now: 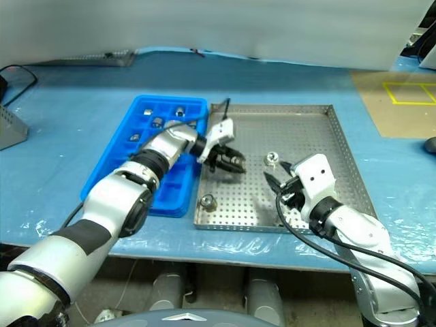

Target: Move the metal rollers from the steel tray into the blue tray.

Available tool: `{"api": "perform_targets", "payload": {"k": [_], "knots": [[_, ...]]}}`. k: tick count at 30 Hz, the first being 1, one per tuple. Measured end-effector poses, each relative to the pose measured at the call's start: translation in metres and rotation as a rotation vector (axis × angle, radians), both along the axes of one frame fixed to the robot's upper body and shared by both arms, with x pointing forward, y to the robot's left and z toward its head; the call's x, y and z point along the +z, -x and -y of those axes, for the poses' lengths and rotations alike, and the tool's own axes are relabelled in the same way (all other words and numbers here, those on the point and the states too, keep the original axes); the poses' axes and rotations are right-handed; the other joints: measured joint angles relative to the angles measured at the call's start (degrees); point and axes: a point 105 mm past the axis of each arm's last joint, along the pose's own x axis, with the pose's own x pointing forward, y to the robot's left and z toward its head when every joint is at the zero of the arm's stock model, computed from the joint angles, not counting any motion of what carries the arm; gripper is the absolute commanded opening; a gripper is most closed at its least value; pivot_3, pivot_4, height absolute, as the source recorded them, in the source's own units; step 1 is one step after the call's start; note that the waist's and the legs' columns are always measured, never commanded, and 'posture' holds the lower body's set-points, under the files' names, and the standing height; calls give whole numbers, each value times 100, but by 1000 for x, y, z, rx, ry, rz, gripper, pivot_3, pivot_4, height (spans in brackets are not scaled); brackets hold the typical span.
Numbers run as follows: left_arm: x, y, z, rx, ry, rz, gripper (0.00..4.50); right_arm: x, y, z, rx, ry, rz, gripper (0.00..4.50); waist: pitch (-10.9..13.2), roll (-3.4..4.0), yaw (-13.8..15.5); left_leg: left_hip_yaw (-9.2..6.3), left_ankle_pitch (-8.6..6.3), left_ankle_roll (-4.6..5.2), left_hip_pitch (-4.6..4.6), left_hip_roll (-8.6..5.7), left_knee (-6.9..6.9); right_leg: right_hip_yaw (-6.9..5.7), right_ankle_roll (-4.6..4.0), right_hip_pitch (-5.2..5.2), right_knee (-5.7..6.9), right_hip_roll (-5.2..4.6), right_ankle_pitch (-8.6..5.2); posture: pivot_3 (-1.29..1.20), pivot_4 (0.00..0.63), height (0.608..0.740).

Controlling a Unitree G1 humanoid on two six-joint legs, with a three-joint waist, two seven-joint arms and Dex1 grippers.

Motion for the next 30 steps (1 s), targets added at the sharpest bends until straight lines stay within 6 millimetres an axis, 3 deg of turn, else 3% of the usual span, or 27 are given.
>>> {"api": "perform_targets", "payload": {"k": [3,7,15,20,24,30], "knots": [[28,-6,-15,14,67,48,1886,3,-2,-2,53,14,-13,2260,0,0,4,0,-1,-9,12,2,-5,-1,0,4,1,1,0,-97,150,740],[41,-7,-40,45,110,71,1886,14,-16,-6,104,4,13,2260,-1,2,54,-2,0,-16,10,3,-11,-4,-4,1,6,1,0,5,150,740],[25,-4,-122,388,143,62,1886,22,-47,-39,292,-24,20,2260,0,6,351,-10,12,-34,-33,22,-8,-18,-30,-53,48,2,-12,285,150,740],[9,-9,-168,676,148,88,1886,13,-60,-66,441,9,2,2260,0,9,666,-16,7,-46,-38,20,-3,-19,-30,-54,54,-1,-12,390,150,740],[-9,-18,-176,839,180,89,1886,11,-68,-73,495,21,12,2260,0,9,965,-21,7,-46,-51,19,4,-19,-29,-55,56,-2,-12,422,150,740],[-32,-22,-143,874,218,37,1886,6,-72,-79,537,49,28,2260,0,7,1233,-21,7,-46,-52,22,10,-18,-27,-56,61,-2,-11,396,150,740]]}}
